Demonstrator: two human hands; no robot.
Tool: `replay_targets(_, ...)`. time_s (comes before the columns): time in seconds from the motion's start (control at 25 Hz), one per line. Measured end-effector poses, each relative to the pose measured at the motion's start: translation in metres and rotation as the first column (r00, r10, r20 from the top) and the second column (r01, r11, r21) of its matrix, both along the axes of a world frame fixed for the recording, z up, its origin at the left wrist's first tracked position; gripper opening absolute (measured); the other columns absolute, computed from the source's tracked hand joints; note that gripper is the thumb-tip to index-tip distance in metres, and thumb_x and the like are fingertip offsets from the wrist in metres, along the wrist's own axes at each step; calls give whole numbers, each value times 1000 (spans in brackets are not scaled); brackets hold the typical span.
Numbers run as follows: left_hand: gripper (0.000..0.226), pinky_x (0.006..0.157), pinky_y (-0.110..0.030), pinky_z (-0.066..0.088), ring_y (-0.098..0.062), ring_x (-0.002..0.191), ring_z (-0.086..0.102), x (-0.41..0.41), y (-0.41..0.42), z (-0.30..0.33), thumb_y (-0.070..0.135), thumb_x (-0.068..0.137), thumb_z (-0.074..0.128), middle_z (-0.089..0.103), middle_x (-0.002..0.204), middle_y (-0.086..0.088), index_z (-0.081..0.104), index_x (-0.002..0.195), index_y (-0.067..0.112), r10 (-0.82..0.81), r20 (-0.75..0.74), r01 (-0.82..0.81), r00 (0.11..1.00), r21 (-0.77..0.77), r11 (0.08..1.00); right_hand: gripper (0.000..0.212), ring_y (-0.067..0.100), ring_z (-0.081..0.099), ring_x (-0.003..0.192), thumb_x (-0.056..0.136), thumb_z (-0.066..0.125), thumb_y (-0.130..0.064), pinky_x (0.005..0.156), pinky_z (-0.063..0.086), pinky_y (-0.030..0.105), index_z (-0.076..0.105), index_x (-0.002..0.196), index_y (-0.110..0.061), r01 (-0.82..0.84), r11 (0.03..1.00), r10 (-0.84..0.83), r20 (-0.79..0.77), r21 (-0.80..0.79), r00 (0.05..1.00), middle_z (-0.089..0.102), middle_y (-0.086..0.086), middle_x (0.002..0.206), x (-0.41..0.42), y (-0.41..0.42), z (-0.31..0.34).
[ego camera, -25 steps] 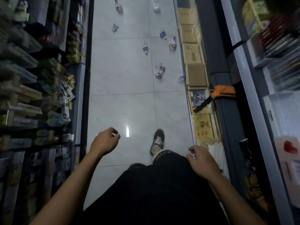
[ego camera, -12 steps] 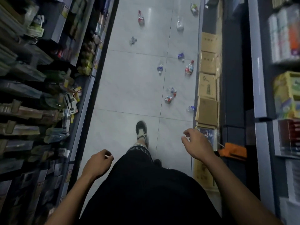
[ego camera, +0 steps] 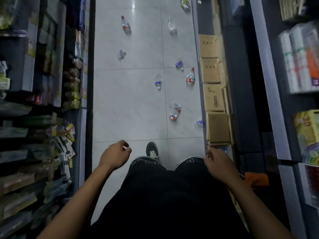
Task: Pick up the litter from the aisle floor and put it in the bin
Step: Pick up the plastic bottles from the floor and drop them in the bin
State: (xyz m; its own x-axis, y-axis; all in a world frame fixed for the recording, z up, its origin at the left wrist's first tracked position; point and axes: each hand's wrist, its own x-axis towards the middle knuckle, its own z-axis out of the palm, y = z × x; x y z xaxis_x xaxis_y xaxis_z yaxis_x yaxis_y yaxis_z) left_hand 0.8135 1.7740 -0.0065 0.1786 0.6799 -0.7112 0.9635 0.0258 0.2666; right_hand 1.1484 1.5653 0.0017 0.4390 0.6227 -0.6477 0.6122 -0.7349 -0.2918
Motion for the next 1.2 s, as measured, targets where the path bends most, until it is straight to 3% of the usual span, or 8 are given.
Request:
replay_targets(0.28, 32, 84, -38, 53, -23, 97, 64, 129, 92, -3, 41, 92, 48, 73, 107, 7, 62, 117, 27, -143, 1, 143, 990, 29, 989, 32, 18, 60, 106, 99, 55, -35, 89, 53, 41, 63, 127, -20, 81, 994, -85, -54, -75, 995, 63, -1, 122, 72, 35, -18)
replay_targets(0.52, 31, 78, -35, 50, -24, 98, 65, 241, 109, -81, 41, 89, 50, 74, 104, 7, 64, 113, 28, -217, 37, 218, 975, -21, 976, 29, 25, 61, 107, 97, 55, -33, 89, 52, 41, 65, 120, -17, 59, 990, -75, -117, -130, 990, 64, 6, 123, 136, 97, -103)
replay_targets(0.68, 34, 72, -35, 46, -28, 96, 64, 292, 114, -205, 44, 89, 48, 71, 113, -4, 62, 114, 26, -302, 17, 302, 953, -132, 944, 29, 26, 60, 111, 95, 55, -32, 91, 52, 41, 62, 120, -20, 114, 976, -143, -156, -186, 977, 63, 4, 122, 146, 143, -221)
replay_targets(0.8, 35, 79, -38, 52, -27, 93, 63, 330, 117, -343, 41, 90, 50, 69, 115, -8, 60, 117, 21, -311, 14, 308, 950, -185, 933, 35, 25, 57, 115, 96, 56, -31, 85, 45, 35, 57, 129, -18, 195, 958, -230, -158, -208, 960, 60, 5, 129, 153, 171, -353)
replay_targets(0.88, 43, 88, -44, 55, -28, 101, 64, 349, 117, -436, 39, 92, 53, 66, 122, -11, 56, 128, 15, -262, 29, 263, 965, -195, 945, 46, 25, 56, 118, 97, 56, -29, 82, 40, 32, 51, 141, -16, 344, 913, -379, -146, -217, 914, 56, 8, 137, 162, 185, -446)
replay_targets(1.04, 62, 99, -48, 45, -37, 124, 50, 373, 114, -617, 43, 93, 57, 49, 139, -19, 42, 143, 10, -251, -26, 245, 968, -144, 959, 60, 31, 59, 121, 94, 59, -30, 92, 47, 35, 40, 150, -19, 766, 613, -784, -27, -190, 621, 53, 12, 144, 189, 188, -627)
replay_targets(1.12, 68, 97, -50, 43, -38, 128, 44, 386, 112, -688, 48, 93, 60, 43, 141, -19, 37, 145, 10, -214, -41, 211, 976, -70, 975, 68, 35, 55, 128, 94, 64, -31, 93, 39, 31, 34, 153, -17, 862, 494, -862, 68, -116, 503, 47, 15, 150, 204, 181, -700)
replay_targets(1.2, 71, 92, -52, 45, -37, 130, 41, 397, 109, -742, 50, 92, 62, 41, 141, -18, 34, 145, 12, -183, -52, 183, 982, -14, 983, 83, 38, 46, 136, 92, 70, -34, 96, 38, 33, 22, 159, -19, 895, 438, -883, 142, -89, 447, 35, 19, 157, 217, 175, -756)
